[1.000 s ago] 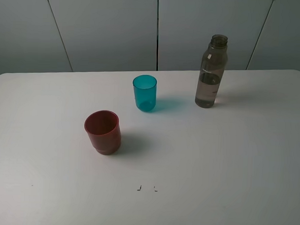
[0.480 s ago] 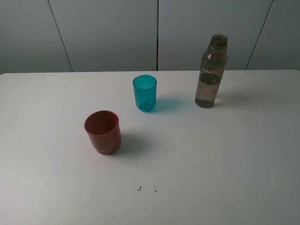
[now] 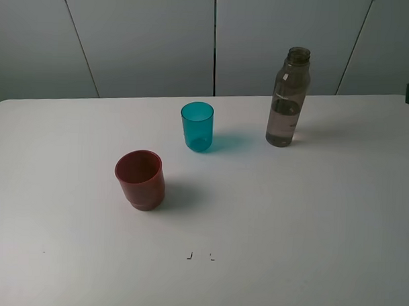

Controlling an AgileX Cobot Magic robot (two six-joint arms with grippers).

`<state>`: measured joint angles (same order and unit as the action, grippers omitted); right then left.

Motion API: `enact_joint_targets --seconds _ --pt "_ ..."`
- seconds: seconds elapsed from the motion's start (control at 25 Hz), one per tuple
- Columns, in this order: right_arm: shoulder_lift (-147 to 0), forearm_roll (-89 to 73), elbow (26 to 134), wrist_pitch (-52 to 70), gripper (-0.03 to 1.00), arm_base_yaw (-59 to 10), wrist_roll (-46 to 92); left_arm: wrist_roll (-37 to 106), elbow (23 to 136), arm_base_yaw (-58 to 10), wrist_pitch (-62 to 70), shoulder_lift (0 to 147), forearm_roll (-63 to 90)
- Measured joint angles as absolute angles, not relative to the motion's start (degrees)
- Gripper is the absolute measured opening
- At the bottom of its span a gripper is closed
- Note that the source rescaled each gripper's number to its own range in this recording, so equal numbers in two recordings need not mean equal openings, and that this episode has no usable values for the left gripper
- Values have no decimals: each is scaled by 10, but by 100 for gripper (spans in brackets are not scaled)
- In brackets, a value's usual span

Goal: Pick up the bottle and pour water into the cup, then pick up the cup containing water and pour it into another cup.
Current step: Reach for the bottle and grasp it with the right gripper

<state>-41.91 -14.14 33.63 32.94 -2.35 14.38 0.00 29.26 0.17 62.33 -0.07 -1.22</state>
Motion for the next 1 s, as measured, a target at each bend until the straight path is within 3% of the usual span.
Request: enact_joint_targets --seconds 0.32,0.72,1.0 --pt "-593 -144 263 130 100 -120 146 0 293 2 623 -1 -12" --pt "-787 -139 247 -85 100 -125 123 0 293 2 623 -1 -12" --pt "-894 -13 246 -195 100 -125 -16 0 293 2 623 -1 -12"
